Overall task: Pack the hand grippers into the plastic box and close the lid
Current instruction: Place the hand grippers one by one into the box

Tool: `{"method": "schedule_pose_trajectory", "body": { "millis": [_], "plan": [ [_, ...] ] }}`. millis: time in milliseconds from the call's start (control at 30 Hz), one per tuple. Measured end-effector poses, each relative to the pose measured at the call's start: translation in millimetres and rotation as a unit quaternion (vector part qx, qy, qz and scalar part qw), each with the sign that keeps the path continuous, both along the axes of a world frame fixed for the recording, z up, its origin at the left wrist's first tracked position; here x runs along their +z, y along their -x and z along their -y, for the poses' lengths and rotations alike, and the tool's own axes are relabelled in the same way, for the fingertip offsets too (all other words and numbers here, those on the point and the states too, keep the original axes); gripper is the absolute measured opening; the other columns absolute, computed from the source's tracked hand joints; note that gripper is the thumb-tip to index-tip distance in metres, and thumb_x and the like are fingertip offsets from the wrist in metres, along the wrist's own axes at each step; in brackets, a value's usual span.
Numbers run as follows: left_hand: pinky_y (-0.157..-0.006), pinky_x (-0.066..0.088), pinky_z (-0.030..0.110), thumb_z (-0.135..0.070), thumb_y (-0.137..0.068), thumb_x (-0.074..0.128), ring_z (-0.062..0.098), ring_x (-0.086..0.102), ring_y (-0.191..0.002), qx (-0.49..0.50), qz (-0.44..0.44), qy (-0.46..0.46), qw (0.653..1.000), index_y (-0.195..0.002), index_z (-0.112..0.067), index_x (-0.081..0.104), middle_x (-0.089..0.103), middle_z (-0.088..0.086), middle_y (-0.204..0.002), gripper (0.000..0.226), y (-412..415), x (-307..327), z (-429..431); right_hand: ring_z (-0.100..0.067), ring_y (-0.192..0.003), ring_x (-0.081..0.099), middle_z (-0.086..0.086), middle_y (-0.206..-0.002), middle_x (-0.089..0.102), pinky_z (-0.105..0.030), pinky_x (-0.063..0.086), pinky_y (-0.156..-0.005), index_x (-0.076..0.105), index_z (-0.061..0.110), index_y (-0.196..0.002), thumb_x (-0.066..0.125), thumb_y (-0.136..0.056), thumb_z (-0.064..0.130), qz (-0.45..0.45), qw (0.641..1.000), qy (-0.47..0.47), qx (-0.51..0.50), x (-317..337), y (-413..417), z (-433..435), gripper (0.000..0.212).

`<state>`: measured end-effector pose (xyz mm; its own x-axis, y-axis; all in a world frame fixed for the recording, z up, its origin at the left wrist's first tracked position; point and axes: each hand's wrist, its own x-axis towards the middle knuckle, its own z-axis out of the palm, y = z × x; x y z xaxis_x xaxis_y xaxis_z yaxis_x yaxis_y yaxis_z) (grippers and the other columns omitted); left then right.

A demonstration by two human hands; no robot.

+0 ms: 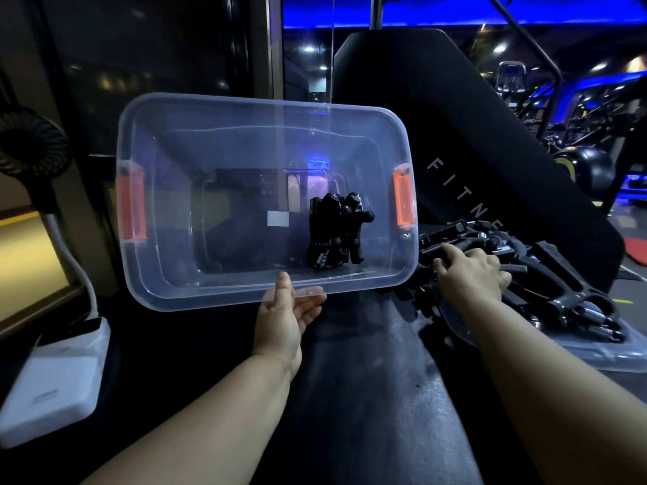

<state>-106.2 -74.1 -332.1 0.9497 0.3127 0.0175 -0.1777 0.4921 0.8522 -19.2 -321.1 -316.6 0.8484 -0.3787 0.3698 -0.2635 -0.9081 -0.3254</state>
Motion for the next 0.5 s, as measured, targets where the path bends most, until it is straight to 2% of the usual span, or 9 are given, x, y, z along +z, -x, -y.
{"method": "schedule_pose_trajectory", "body": {
  "millis": [300, 500],
  "plan": [
    [-0.073, 0.052, 0.032, -0.036, -0.101, 0.037, 0.022, 0.067, -0.072, 0.004, -0.002, 0.003, 1.0, -0.077, -0.015, 0.05, 0.072, 0.006, -0.068, 0.034, -2.2, 1.2, -0.4, -0.033, -0.111, 0.045, -0.01, -0.109, 0.054, -0.045, 0.029, -0.094, 0.061, 0.038, -0.11, 0.05, -0.092, 0.047, 0.006, 1.0, -0.012, 0.0, 6.2, -6.5, 3.9, 0.023],
    [-0.074, 0.052, 0.033, -0.036, -0.101, 0.037, 0.022, 0.067, -0.073, 0.002, -0.002, -0.004, 1.0, -0.078, -0.015, 0.05, 0.072, 0.006, -0.068, 0.033, -1.8, 0.9, -1.3, -0.034, -0.11, 0.043, -0.011, -0.104, 0.055, -0.045, 0.026, -0.094, 0.058, 0.03, -0.104, 0.049, -0.093, 0.045, 0.047, 0.999, -0.016, -0.009, 3.4, 3.4, 3.6, 0.021]
  ]
}}
